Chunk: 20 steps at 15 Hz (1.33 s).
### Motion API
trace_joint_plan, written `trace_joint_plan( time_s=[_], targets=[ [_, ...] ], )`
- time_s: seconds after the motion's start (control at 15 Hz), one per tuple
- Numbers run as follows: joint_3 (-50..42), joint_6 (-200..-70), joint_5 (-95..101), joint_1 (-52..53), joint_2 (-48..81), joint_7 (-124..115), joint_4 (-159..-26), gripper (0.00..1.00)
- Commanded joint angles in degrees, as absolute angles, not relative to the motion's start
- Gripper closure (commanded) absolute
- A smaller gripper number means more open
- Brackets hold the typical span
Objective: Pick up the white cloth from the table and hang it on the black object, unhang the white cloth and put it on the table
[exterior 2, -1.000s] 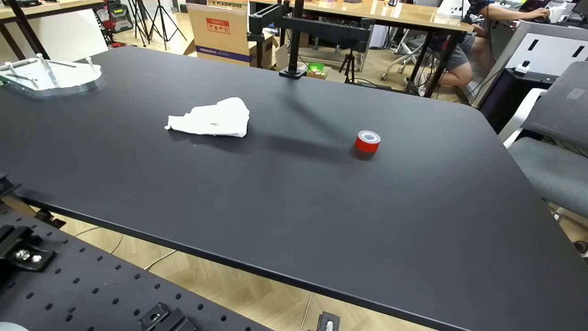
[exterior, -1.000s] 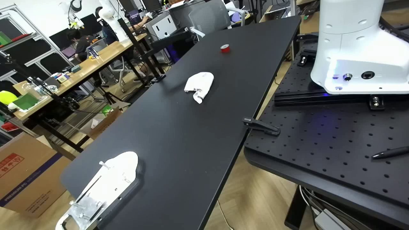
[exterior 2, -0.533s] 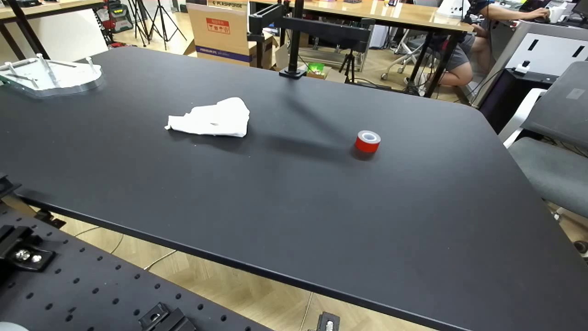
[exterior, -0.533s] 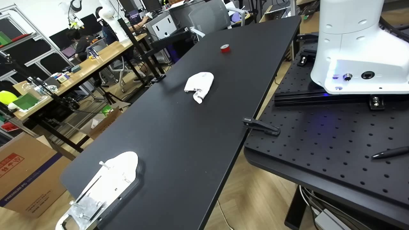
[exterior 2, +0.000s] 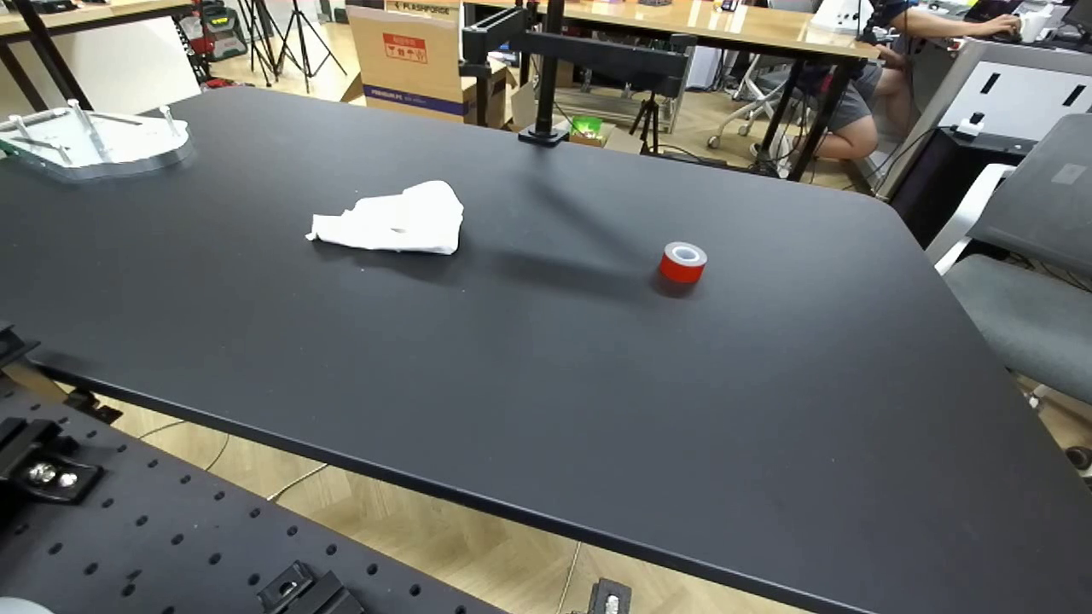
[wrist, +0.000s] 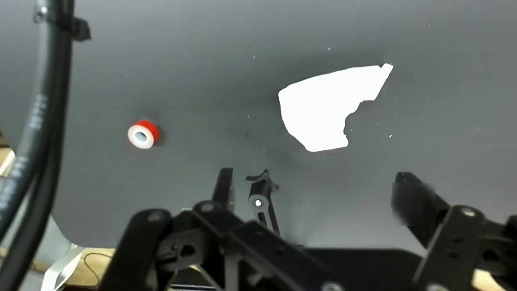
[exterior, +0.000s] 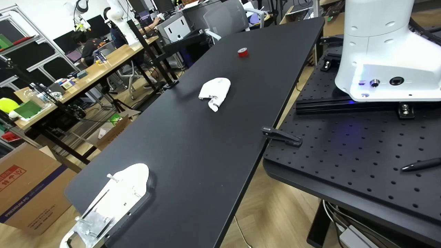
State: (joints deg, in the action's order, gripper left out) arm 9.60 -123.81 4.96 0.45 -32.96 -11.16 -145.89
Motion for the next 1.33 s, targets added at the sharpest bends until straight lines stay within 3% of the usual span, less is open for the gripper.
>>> trace_joint_plan(
  time_s=[0.0, 0.27, 1.27],
  targets=[
    [11.54, -135.24, 10.1, -2.76, -26.46, -18.17, -146.54, 0.0],
    [14.48, -143.64, 14.53, -5.71, -19.69, -27.78, -147.11, 0.0],
    [13.43, -144.4, 16.4, -4.44, -5.74, -36.41, -145.25, 0.0]
  ],
)
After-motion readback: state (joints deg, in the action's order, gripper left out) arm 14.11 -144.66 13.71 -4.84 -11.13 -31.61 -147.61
